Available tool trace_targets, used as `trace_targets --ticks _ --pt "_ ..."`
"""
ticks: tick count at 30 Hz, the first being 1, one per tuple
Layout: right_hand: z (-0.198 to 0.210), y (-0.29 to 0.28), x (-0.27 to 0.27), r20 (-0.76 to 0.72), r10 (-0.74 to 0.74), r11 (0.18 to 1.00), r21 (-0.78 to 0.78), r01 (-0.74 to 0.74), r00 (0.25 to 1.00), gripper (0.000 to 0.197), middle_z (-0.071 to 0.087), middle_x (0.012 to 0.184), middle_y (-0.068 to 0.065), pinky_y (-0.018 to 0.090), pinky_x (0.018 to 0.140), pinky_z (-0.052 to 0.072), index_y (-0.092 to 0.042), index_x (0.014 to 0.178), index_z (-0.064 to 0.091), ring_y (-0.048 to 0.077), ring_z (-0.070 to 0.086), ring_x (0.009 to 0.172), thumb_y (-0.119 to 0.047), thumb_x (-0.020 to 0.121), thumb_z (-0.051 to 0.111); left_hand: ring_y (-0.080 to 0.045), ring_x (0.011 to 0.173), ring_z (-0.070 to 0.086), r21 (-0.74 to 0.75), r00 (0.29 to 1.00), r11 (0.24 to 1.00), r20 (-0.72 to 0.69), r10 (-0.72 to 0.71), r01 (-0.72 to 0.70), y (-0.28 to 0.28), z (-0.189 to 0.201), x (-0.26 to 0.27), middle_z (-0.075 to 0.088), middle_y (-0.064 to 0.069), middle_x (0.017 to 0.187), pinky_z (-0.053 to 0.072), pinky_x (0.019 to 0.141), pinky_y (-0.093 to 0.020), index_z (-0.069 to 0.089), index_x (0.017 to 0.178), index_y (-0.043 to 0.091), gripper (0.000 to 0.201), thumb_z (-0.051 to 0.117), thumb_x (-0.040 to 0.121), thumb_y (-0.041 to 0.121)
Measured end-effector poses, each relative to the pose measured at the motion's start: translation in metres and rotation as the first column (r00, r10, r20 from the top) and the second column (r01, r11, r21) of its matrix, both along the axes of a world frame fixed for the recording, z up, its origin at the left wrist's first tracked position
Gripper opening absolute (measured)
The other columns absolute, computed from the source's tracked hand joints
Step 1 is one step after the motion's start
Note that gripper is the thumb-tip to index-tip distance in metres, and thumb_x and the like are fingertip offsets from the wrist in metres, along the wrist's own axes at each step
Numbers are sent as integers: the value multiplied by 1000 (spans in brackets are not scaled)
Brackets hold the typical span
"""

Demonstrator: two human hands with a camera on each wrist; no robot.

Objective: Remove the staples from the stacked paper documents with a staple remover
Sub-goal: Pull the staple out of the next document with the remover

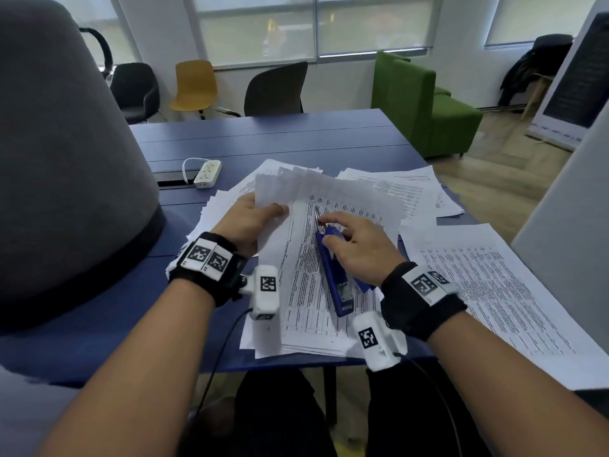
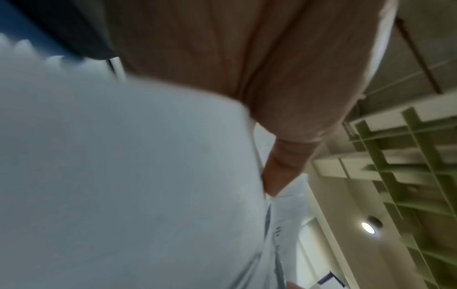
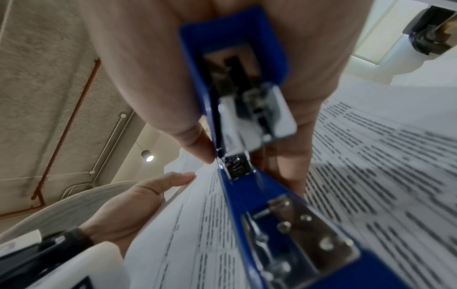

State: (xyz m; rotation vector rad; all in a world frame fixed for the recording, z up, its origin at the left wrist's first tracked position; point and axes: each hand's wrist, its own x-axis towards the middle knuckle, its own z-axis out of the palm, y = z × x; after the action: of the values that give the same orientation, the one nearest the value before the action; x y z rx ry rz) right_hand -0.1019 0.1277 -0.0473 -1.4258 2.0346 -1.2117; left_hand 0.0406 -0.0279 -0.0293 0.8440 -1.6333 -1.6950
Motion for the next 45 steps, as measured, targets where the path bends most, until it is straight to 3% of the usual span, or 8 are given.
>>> trace_targets --ticks 7,13,17,23,28,36,41,45 --pt "4 0 3 -31 21 998 56 -19 999 33 62 95 -15 41 97 54 -33 127 66 15 65 96 -30 94 60 -13 74 74 92 993 994 -111 -52 62 10 -17 5 76 -6 84 58 66 -22 65 102 0 25 44 98 -13" --pt "2 0 6 -158 2 998 66 9 987 37 60 88 -20 24 93 48 -29 130 64 10 60 85 -25 93 62 -28 90 71 160 986 983 -154 -65 90 19 -21 6 71 -20 106 62 83 -35 58 125 -10 30 48 97 -12" --pt "-2 -4 4 -200 -11 999 34 18 980 39 70 114 -5 26 95 49 -30 129 62 14 63 94 -25 91 62 -33 101 71 177 974 974 -202 -103 139 27 -26 3 69 -26 120 59 93 -44 57 130 -11 40 60 91 -12" --pt "-7 -6 3 -224 -39 999 -12 37 974 40 69 111 -4 26 94 48 -29 131 61 14 60 92 -25 91 63 -29 89 75 197 972 977 -231 -41 87 34 -24 -4 76 -19 104 61 70 -36 65 120 -6 39 69 82 -14" --pt "-14 -10 1 -159 -26 1000 -6 25 987 37 67 109 -7 26 94 50 -32 130 61 13 61 94 -30 93 66 -36 87 75 209 978 976 -185 99 -59 34 -35 -9 75 -25 102 62 74 -40 68 114 -9 41 74 75 -19" --pt "-16 -15 -3 -231 2 1000 -9 -4 973 47 60 84 -8 22 84 45 -33 142 50 1 52 70 -25 97 60 -40 94 75 196 991 978 -100 88 -67 30 -46 -8 75 -25 104 63 80 -45 66 118 -5 43 73 78 -18" --pt "-23 -21 -3 -270 16 999 45 -4 963 51 65 131 5 29 108 40 -29 148 47 24 59 120 -26 98 56 -28 78 76 211 996 977 -81 44 -26 34 -49 -6 77 -19 93 63 69 -35 68 111 -3 34 68 82 -20" --pt "-35 -29 -2 -325 19 997 82 8 946 48 63 128 15 39 106 44 -31 148 45 32 55 121 -31 100 48 -28 75 75 207 997 978 -61 47 -34 32 -51 -5 75 -20 92 61 64 -33 69 108 -3 31 68 82 -20"
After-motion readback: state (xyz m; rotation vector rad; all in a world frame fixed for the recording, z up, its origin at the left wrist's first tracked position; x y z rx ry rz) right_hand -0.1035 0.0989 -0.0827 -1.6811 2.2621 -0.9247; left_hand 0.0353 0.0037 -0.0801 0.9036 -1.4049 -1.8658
